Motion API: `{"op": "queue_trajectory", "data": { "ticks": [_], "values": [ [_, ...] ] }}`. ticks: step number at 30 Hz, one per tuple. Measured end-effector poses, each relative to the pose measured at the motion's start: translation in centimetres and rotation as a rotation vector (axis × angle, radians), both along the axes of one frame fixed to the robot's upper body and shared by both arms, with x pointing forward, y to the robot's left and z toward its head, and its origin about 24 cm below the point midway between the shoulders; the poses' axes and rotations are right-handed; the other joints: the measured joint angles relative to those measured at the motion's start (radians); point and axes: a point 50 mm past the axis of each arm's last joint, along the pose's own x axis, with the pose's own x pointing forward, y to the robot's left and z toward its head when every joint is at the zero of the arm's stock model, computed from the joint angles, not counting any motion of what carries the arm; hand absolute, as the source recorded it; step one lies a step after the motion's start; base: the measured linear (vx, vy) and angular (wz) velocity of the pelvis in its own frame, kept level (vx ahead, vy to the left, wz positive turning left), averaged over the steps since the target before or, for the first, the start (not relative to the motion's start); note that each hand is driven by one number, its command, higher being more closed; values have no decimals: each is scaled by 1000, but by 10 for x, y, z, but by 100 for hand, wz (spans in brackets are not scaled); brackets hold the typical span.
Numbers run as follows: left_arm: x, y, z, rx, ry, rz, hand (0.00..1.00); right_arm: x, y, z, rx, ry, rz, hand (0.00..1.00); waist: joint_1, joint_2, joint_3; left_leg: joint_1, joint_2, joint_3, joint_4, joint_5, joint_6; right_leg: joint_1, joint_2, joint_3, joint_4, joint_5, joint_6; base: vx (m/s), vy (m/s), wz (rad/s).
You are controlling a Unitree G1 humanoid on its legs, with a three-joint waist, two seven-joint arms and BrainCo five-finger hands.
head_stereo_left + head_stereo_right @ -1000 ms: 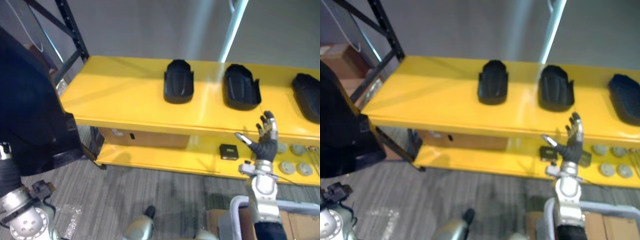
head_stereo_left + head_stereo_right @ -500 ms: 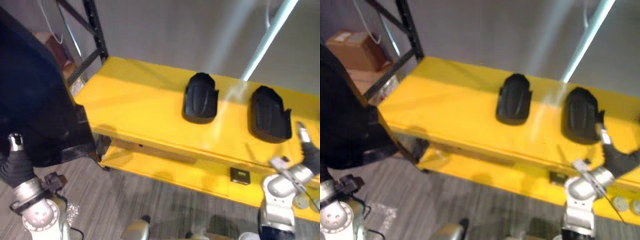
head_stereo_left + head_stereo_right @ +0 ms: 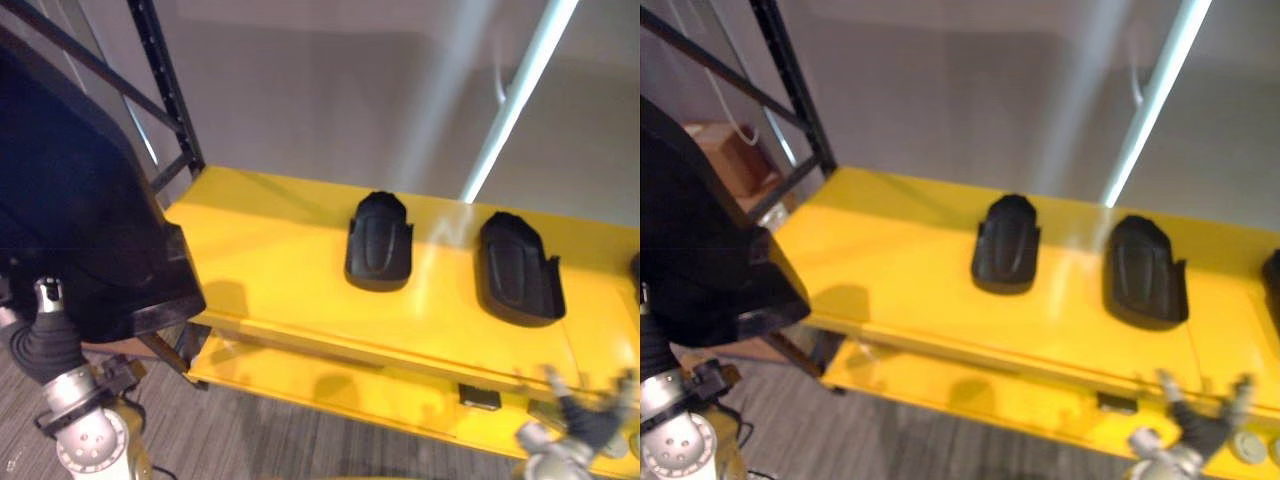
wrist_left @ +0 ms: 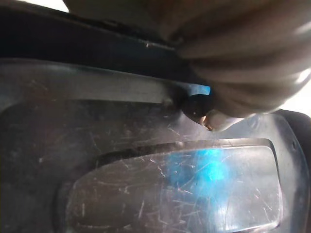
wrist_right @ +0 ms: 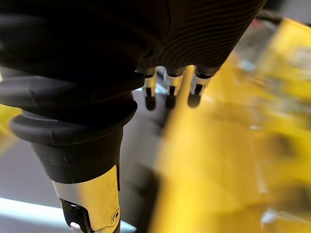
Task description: Walk over and take plastic housings, then place them on the shelf
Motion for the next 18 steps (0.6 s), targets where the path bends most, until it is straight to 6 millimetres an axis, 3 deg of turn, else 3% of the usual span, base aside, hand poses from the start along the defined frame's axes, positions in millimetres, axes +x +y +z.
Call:
{"op": "queue_trajectory", "data": {
  "ticks": [2, 5, 9, 11, 14, 16, 18],
  "values": [
    [2, 2, 5, 34, -1, -9, 100, 0, -5, -4, 1, 22, -4, 0, 0, -1, -1, 1, -2, 0, -9, 1, -2, 0, -1, 0, -1, 0, 0, -43, 13, 0],
    [8, 4, 18, 92, -35, -27, 100, -5, -17, -16, 18, 84, -101, 0, 1, -29, -19, 4, -8, -4, -34, 15, -5, 0, -2, 0, -10, 1, -1, -35, -1, 7],
    [14, 4, 19, 58, -60, -33, 100, -3, -35, -20, 95, 53, -358, 0, 6, -32, -22, 25, -22, -10, -103, 63, 3, 0, -4, 1, -31, 14, -21, -24, 13, 10],
    [15, 5, 18, 29, -61, -45, 100, -30, -39, -48, 233, 186, -579, 0, 19, -26, -21, 37, -26, -11, -123, 74, 4, 6, -4, 2, -37, 17, -25, 2, 1, 5],
    [21, 8, 8, -33, -34, -52, 100, -95, -16, -84, 397, 396, -896, 0, 12, 13, -22, 55, -27, -8, -124, 74, 4, 21, -4, 3, -32, 23, -25, 4, -3, -1],
    [24, 6, 5, -81, -37, -91, 100, -113, -13, -86, 397, 436, -974, 0, -1, 48, -10, 64, -27, -1, -124, 73, 5, 22, -6, 8, -24, 26, -24, -33, -8, -15],
    [31, 0, 5, -105, -34, -143, 100, -125, -15, -85, 388, 446, -1014, 0, -2, 60, -1, 71, -24, 18, -121, 72, 5, 16, -7, 30, -17, 26, -24, -55, -13, -31]
  ]
}}
